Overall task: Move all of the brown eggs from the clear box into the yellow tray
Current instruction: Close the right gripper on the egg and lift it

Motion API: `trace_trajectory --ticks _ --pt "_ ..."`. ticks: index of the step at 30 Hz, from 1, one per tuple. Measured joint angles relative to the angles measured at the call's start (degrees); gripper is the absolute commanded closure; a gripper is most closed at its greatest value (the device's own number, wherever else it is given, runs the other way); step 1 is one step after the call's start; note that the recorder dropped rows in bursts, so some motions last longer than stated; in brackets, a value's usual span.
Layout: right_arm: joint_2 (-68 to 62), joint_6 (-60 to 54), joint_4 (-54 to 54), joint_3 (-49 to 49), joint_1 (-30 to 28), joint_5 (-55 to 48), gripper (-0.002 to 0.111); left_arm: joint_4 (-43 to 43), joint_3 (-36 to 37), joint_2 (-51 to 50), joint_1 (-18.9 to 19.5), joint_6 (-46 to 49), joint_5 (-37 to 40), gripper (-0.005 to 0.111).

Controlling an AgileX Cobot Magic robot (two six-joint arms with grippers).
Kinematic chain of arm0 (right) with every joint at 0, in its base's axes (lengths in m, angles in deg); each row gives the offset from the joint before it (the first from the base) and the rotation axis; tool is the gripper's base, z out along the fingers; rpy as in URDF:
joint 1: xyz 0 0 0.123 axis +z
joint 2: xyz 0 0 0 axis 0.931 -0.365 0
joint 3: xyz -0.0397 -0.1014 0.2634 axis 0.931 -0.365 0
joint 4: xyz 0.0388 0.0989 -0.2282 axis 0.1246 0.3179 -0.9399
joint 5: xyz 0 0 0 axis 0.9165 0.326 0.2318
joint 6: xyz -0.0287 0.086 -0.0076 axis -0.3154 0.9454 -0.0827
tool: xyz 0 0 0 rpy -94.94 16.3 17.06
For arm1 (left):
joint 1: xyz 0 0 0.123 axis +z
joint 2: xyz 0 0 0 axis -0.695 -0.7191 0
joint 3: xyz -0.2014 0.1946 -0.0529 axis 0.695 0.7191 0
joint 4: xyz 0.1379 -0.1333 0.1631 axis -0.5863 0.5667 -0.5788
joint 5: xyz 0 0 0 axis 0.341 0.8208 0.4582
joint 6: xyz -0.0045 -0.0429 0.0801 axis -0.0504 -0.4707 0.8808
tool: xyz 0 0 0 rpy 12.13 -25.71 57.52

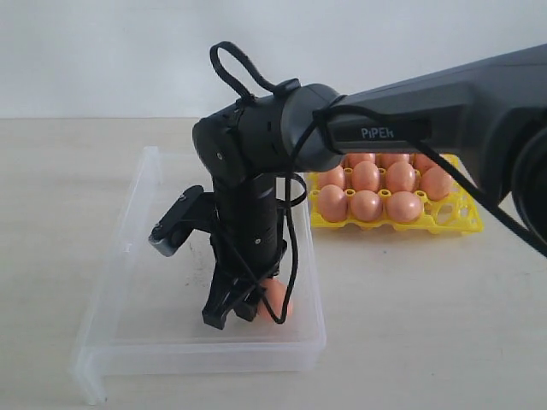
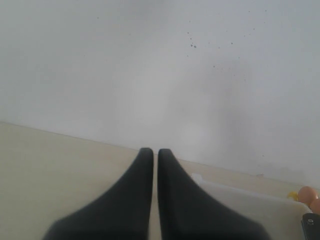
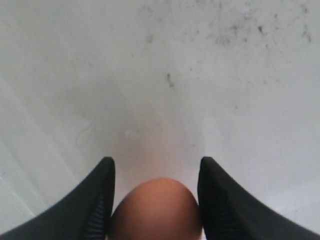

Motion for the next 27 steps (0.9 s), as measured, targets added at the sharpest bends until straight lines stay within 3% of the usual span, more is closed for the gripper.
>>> trace_trajectory --ticks 2,3,5,6,11,13,16,17,19,20,27 --pt "0.00 0.00 0.00 0.00 0.00 -1.59 0.093 0.00 0.00 0.00 0.00 0.00 0.00 0.103" --pt "0.00 -0.04 0.00 0.00 0.00 -2.54 0.081 0.00 0.00 0.00 0.00 0.00 0.00 0.103" --pt "0.00 0.21 0.00 0.00 0.00 -4.04 0.045 0.00 0.00 0.00 0.00 0.00 0.00 0.103" --pt "0.00 1.10 0.00 0.00 0.00 -5.05 0.040 0.00 0.00 0.00 0.00 0.00 0.00 0.103" --pt "-0.92 4.05 -2.41 -0.04 0.00 -9.70 0.040 0.00 0.00 0.00 0.00 0.00 0.00 0.103" --pt "-1.14 6.02 -3.91 -0.13 0.00 -10.27 0.045 0.00 0.00 0.00 0.00 0.00 0.00 0.103" --pt "-1.14 7.67 -4.57 -0.13 0.00 -10.70 0.069 0.00 0.00 0.00 0.00 0.00 0.00 0.103" --pt "-1.14 7.67 -4.81 -0.13 0.00 -10.74 0.072 0.00 0.00 0.00 0.00 0.00 0.00 0.103" --pt "-1.14 7.44 -5.04 -0.13 0.00 -10.74 0.091 0.00 0.00 0.00 0.00 0.00 0.00 0.103" --pt "-1.14 7.28 -5.04 -0.13 0.00 -10.74 0.108 0.00 0.00 0.00 0.00 0.00 0.00 0.103" --pt "-0.11 8.78 -5.04 -0.13 0.00 -4.31 0.109 0.00 0.00 0.00 0.00 0.00 0.00 0.103"
